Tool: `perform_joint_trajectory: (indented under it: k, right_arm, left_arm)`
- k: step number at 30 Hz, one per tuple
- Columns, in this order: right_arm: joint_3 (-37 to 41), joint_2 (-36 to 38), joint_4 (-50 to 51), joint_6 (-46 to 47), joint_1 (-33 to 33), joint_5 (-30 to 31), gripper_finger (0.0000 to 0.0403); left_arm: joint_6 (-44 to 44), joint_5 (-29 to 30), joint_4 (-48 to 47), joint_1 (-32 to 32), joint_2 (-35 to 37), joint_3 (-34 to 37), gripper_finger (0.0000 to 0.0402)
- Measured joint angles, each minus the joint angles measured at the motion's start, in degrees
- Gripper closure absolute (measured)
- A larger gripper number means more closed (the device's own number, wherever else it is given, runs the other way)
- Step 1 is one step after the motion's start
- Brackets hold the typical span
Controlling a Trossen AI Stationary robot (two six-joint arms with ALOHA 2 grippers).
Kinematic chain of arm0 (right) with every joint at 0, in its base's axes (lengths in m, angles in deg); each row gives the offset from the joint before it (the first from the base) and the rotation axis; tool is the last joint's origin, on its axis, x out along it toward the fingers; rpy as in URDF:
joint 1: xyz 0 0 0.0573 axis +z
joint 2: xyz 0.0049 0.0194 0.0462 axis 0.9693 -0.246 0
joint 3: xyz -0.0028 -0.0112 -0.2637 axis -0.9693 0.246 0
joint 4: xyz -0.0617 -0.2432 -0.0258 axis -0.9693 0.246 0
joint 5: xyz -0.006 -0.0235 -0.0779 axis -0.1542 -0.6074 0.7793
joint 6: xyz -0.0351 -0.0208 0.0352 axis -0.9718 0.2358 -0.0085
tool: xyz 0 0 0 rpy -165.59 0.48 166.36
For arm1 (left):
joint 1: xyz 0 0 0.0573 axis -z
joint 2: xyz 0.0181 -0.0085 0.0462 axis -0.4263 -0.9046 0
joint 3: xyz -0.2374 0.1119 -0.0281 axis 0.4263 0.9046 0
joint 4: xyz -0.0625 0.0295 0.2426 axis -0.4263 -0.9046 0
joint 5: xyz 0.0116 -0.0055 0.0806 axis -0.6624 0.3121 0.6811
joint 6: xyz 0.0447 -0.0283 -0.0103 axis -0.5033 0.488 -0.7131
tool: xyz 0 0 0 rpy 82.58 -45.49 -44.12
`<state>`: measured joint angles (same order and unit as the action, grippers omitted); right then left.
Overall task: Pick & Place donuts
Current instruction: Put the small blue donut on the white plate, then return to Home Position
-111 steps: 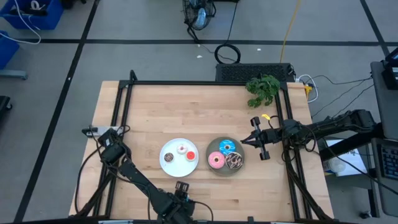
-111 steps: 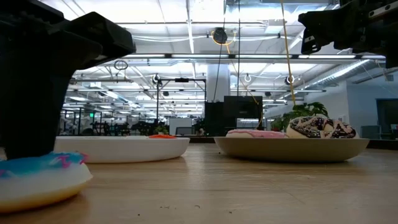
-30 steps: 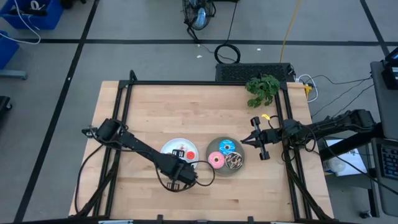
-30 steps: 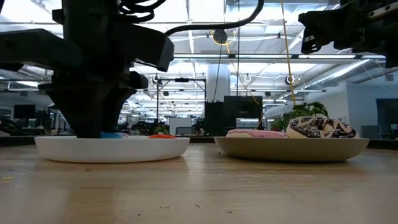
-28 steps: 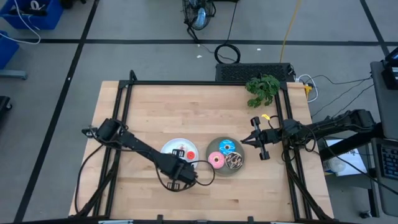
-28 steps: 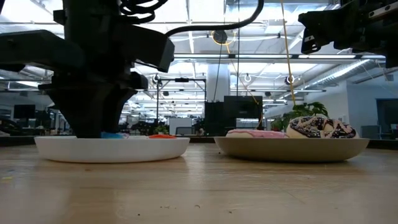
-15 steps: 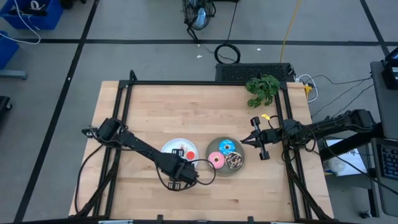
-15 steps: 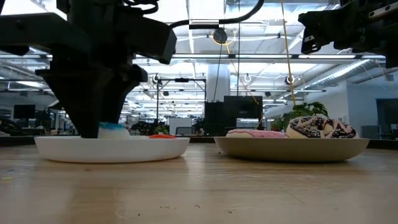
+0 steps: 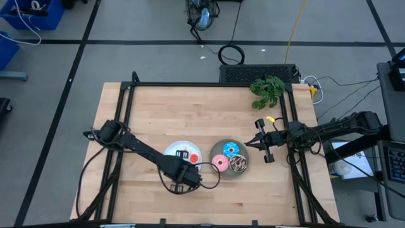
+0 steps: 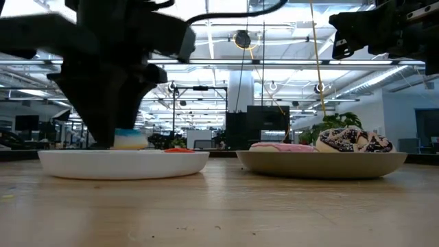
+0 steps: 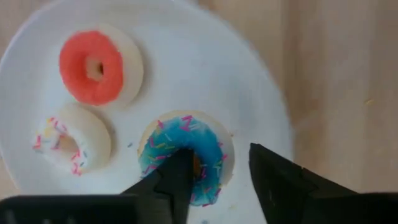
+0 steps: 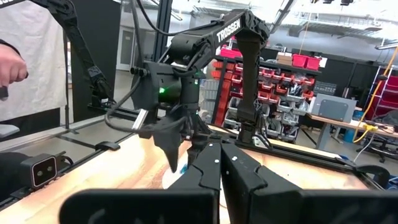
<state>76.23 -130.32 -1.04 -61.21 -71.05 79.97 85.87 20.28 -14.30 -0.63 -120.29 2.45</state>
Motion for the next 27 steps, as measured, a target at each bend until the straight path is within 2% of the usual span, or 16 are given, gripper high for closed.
perform_joint_trajectory:
  k: [5,7,10,13,18,21,24,27]
  right_arm:
    - [0.0,0.0,0.0,0.2,0.0,0.0,0.0403]
    - [0.0,0.0,0.0,0.2,0.0,0.0,0.0403]
    - [0.0,0.0,0.0,0.2,0.0,0.0,0.0403]
    - [0.0,0.0,0.0,0.2,0.0,0.0,0.0403]
    - [0.0,0.0,0.0,0.2,0.0,0.0,0.0403]
    - [0.0,0.0,0.0,0.2,0.0,0.0,0.0403]
    - [0.0,0.0,0.1,0.9,0.0,0.0,0.0403]
    - [0.0,0.0,0.0,0.9,0.0,0.0,0.0403]
  left_arm:
    - [-1.5,0.6,-1.1,0.2,0.0,0.0,0.0344]
    - [-1.2,2.6,-0.8,0.4,0.0,0.1,0.0379]
    - [-0.9,2.7,0.0,0.5,0.0,0.1,0.0388]
    - [0.6,2.2,-0.1,0.4,0.0,0.0,0.0341]
    - [2.6,0.8,-0.1,0.4,0.0,0.0,0.0205]
    - [2.6,0.5,-0.5,0.4,0.0,0.0,0.0139]
    - [3.0,0.5,-0.7,0.5,0.0,0.0,0.0102]
    - [3.0,0.7,-0.7,0.4,0.0,0.0,0.0092]
